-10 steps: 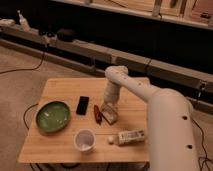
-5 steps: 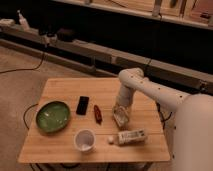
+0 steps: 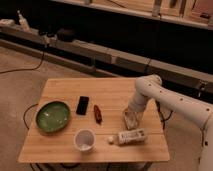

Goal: Wipe the white sponge on the table

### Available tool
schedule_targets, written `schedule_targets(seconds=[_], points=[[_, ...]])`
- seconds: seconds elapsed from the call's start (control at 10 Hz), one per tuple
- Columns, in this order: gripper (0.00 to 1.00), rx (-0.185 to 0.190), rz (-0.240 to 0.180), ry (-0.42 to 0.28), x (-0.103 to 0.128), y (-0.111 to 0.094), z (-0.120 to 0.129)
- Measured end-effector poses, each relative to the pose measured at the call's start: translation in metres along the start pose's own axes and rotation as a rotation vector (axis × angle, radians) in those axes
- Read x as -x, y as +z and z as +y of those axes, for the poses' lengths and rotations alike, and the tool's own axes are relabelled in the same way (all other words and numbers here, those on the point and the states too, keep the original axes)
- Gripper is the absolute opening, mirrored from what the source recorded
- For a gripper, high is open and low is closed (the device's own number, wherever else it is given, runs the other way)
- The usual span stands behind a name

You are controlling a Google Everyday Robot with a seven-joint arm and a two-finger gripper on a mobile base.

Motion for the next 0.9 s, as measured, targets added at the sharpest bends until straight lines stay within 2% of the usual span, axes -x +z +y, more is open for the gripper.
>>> schedule_targets(seconds=[0.4, 0.7, 0.9], points=[[0.39, -0.031, 0.063, 0.004, -0.049, -0.007, 0.020], [0.39, -0.028, 0.061, 0.017, -0.074, -0.017, 0.022], [0.39, -0.028, 0.048, -0.003, -0.089, -0.016, 0.007]])
